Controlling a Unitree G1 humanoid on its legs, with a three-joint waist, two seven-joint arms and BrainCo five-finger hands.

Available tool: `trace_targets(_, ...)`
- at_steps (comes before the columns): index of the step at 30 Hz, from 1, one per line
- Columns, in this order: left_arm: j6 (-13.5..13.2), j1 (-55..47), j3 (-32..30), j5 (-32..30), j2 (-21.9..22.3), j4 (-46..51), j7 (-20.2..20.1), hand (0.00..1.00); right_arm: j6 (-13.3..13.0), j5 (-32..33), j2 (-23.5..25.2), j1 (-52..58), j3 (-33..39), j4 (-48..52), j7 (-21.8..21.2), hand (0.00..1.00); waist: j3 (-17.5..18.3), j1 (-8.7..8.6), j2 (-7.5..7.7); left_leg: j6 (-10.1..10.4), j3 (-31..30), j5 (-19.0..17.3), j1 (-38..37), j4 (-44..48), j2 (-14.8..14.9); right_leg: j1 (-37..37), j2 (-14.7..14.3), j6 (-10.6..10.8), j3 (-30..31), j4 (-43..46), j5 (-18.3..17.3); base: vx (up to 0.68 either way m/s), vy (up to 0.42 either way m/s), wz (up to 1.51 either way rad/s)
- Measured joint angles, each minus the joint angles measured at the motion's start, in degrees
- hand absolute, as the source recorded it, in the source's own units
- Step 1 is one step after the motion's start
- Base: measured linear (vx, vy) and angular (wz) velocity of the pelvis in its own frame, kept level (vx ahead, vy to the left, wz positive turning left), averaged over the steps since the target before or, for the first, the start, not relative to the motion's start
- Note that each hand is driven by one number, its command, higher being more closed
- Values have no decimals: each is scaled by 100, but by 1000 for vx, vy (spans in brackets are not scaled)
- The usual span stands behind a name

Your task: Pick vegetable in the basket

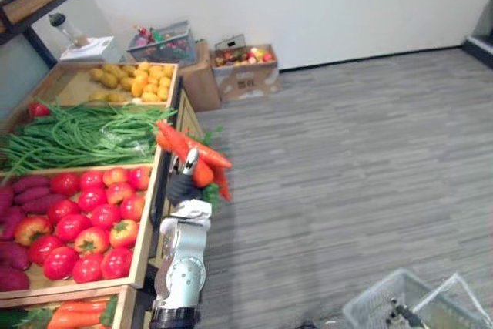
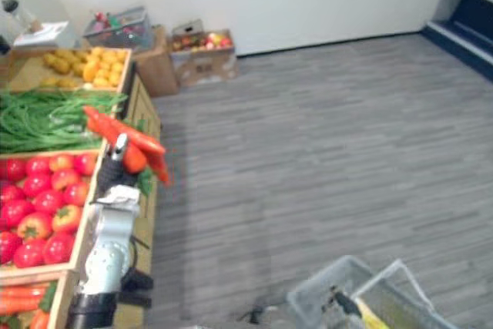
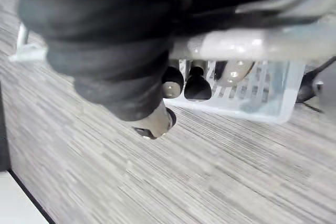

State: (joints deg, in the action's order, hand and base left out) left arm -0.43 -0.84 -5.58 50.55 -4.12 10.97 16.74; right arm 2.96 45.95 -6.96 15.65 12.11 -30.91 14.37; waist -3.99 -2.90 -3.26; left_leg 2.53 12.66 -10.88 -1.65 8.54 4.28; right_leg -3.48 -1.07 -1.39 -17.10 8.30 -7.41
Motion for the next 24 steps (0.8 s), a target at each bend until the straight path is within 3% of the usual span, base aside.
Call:
trace_targets(4, 54, -142, -362, 3, -40, 98, 82, 100, -112, -86, 255, -269, 110, 587, 672, 100, -2, 150, -74, -42, 49, 85, -328, -238, -1, 301, -177, -153, 223, -354, 298, 99, -2, -32)
trace_targets(10, 33, -75, -196, 15, -67, 43, 218, 100, -245, -381, 611, -470, 120, 1846, 974, 100, -9, 148, -64, -105, -104, 47, -334, -245, -54, 413, -199, -90, 299, -589, 422, 29, 40, -4)
trace_targets(13, 23, 53, -195, 9, -76, -162, 262, 100, -308, -786, 567, -669, 304, 2163, 846, 100, -8, 151, -49, -128, -250, 46, -350, -243, -113, 498, -143, -89, 197, -635, 446, 17, 80, 16)
trace_targets(17, -28, 161, -209, -3, -197, -402, 256, 100, -316, -784, 234, -1151, 529, 2148, 498, 100, -68, 197, 64, -188, -417, 80, -351, -261, -205, 575, -53, -36, 73, -699, 484, 11, 86, 19)
trace_targets(20, -27, 164, -180, -3, -294, -582, 194, 100, -161, -783, -81, -1501, 423, 1859, 122, 100, -61, 246, 92, -317, -584, 173, -353, -296, -275, 618, 32, -11, 26, -780, 536, 17, 86, 13)
trace_targets(24, -6, 300, 47, -5, -343, -794, 48, 100, 421, -712, -671, -2232, -175, 837, -429, 100, -58, 363, 80, -378, -842, 293, -355, -348, -412, 789, 131, 41, -76, -1081, 747, -7, 84, 14)
